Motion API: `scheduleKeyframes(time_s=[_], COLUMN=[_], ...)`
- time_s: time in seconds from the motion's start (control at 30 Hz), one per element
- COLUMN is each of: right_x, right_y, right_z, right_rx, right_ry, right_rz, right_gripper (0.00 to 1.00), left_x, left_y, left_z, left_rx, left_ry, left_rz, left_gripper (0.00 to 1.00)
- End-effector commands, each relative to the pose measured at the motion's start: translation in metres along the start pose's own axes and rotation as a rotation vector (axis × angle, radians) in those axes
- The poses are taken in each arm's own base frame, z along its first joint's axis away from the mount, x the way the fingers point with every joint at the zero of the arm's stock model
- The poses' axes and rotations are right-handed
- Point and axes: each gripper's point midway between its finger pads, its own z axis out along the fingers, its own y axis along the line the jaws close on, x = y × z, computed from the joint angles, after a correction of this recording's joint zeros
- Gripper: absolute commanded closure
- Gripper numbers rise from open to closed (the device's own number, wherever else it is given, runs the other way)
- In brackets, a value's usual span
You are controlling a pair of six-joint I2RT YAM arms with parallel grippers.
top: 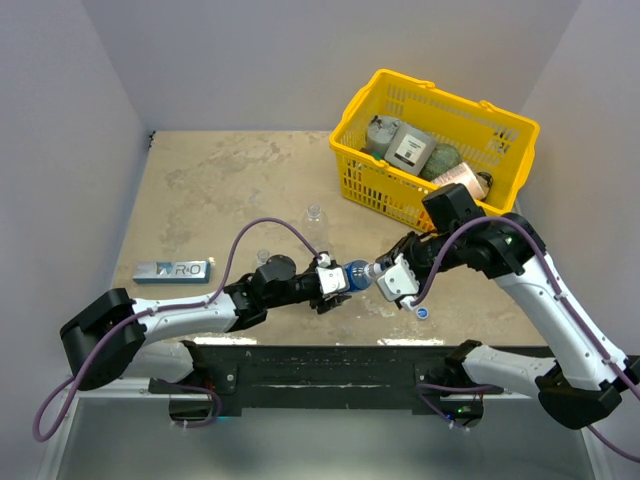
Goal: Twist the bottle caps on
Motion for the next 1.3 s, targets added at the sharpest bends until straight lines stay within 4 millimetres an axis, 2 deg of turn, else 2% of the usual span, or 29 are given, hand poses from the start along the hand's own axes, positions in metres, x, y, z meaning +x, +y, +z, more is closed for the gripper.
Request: scheduleKeyframes(time_s=[0.0,0.13,0.17,0.27,0.7,0.9,1.13,1.27], right_x=[0.001,-0.004,-0.006,-0.011,-0.016,-0.015,-0.007,0.002], right_y=[-0.008,-0.006,0.003,0.009,0.006,0.011,0.02,0.027], right_z=[0.001,0.002,0.002,0.002,0.003,0.003,0.01,0.015], right_rx=[0.027,0.01,-0.025,-0.067,-0.073,-0.076,-0.109,-0.14], right_ry=[0.007,-0.022,-0.031,-0.059,-0.082,-0.083,-0.064,-0.042], right_rz=[0.004,-0.005,-0.006,-0.039,-0.103,-0.136,-0.141,-0.2], right_gripper=[1.0,1.0,1.0,1.0,1.0,1.0,1.0,1.0], left_x=[-0.042,-0.042,-0.042,-0.04,-0.04,-0.039,-0.042,-0.041], left_y=[0.007,0.006,0.007,0.007,0.007,0.007,0.014,0.018], left_z=[0.002,0.003,0.003,0.003,0.004,0.004,0.003,0.003], left_rx=[-0.014,-0.008,-0.008,-0.009,0.001,0.002,-0.024,-0.046], left_ry=[-0.143,-0.145,-0.145,-0.139,-0.138,-0.137,-0.151,-0.152], left_rz=[0.038,0.04,0.036,0.035,0.034,0.027,0.095,0.128], left_gripper=[1.0,1.0,1.0,1.0,1.0,1.0,1.0,1.0])
